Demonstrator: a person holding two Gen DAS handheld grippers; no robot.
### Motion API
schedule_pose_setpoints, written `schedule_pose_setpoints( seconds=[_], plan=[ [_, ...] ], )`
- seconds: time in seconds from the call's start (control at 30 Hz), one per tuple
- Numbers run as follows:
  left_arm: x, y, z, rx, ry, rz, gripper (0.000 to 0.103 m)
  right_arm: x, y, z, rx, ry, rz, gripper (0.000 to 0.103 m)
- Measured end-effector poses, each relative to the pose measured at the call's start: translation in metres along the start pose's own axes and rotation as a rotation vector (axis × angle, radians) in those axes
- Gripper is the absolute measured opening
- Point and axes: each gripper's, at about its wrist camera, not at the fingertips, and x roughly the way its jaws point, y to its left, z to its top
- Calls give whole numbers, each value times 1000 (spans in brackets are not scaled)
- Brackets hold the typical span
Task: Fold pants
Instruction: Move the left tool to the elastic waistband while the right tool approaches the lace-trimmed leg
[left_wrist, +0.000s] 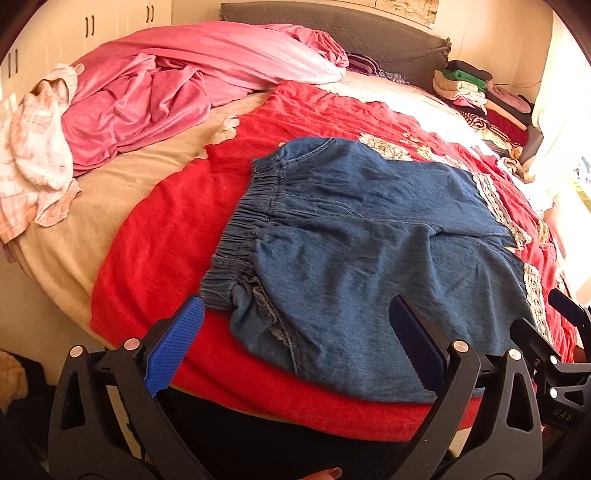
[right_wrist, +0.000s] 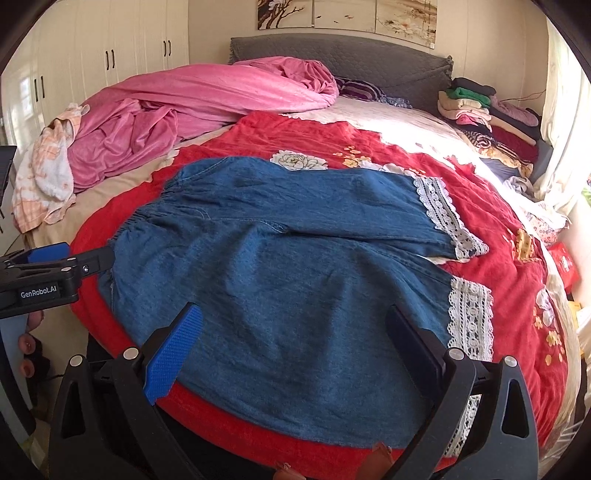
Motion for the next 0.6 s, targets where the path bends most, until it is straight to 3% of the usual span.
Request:
schedule_pose_setpoints(
  seconds=[0.37,0.6],
  plan=[
    [29,20,44,-7,-4,34,94,46,-9,49,-49,19,44,99],
    [57,24,79,23,-1,58,94,74,-12,86,-126,16,140,99]
  ],
)
